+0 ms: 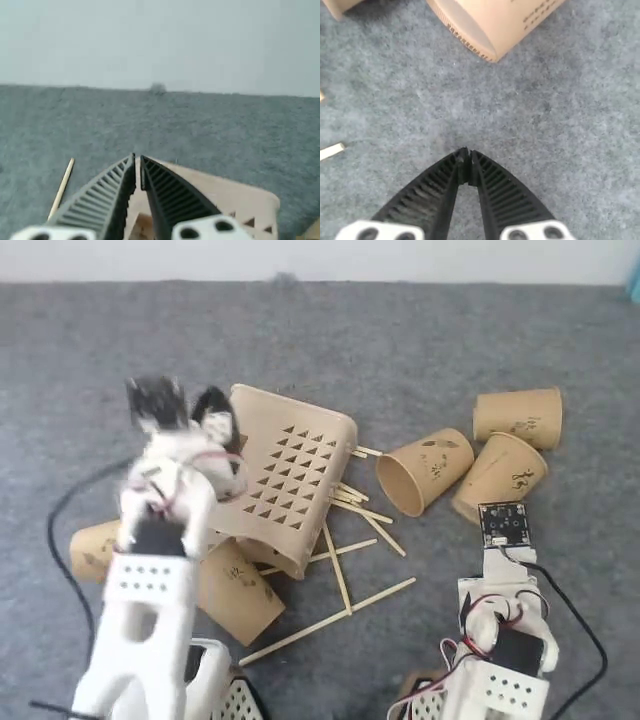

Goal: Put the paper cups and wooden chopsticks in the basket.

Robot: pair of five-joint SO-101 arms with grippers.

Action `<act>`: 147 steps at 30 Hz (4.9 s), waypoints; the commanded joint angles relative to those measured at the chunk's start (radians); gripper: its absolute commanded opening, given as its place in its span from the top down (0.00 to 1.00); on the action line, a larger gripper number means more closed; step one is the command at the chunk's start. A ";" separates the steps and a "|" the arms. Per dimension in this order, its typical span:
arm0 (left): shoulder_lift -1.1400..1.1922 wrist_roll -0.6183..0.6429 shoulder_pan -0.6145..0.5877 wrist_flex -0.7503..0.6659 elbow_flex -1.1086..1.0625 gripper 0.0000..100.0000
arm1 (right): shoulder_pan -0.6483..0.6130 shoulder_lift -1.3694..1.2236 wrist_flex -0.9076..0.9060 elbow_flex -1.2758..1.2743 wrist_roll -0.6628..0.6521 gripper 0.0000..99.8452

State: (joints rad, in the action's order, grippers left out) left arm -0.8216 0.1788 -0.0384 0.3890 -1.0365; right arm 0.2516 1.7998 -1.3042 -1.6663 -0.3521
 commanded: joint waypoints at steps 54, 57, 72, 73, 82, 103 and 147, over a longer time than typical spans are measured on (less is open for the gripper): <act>0.288 0.006 0.020 -0.842 -0.277 0.99 | 0.007 0.015 0.008 0.018 -0.009 0.99; 0.295 0.023 0.064 -0.747 -0.182 0.99 | 0.007 0.015 0.007 0.018 -0.009 0.99; 1.079 0.087 0.054 -0.658 0.651 0.99 | 0.010 0.015 0.005 0.018 -0.009 0.99; 1.083 0.087 0.052 -0.658 0.674 0.99 | 0.008 0.015 0.005 0.018 -0.009 0.99; 0.962 0.087 0.064 -0.385 0.860 0.98 | 0.007 0.015 0.010 0.017 -0.009 0.99; 1.401 0.087 0.034 0.132 1.702 0.98 | 0.007 0.015 0.010 0.018 -0.009 0.99; 1.240 -0.055 -0.580 1.359 1.902 0.79 | 0.005 0.015 0.013 0.014 -0.009 0.99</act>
State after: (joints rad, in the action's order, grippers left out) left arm 0.5762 0.1358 -0.6061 1.7223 0.9843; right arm 0.2516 1.7998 -1.3042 -1.6648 -0.3521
